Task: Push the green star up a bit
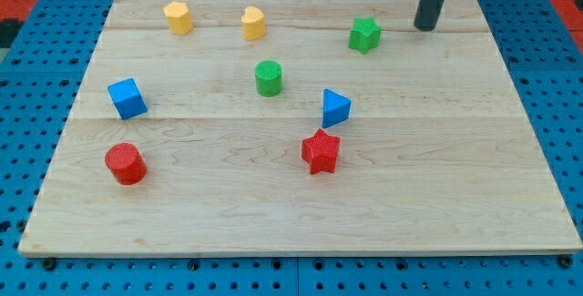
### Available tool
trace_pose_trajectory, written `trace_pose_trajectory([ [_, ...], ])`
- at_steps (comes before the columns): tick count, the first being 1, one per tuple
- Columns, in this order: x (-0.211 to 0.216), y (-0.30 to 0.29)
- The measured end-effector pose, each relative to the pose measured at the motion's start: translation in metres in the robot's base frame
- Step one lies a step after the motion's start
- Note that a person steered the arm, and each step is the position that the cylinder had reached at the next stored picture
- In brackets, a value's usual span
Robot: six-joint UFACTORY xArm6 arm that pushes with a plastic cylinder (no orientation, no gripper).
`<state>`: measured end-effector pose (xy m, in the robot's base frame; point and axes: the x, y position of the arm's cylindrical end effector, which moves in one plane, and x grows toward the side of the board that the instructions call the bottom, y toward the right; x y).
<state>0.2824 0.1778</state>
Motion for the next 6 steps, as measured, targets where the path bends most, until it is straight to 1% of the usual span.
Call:
trace_pose_trajectory([
  [1, 0.003, -0.051],
  [2, 0.041, -0.036],
  [3, 0.025, -0.074],
  [4, 0.004, -0.091],
  [5, 0.025, -0.142],
  [6, 0.018, -0.200],
])
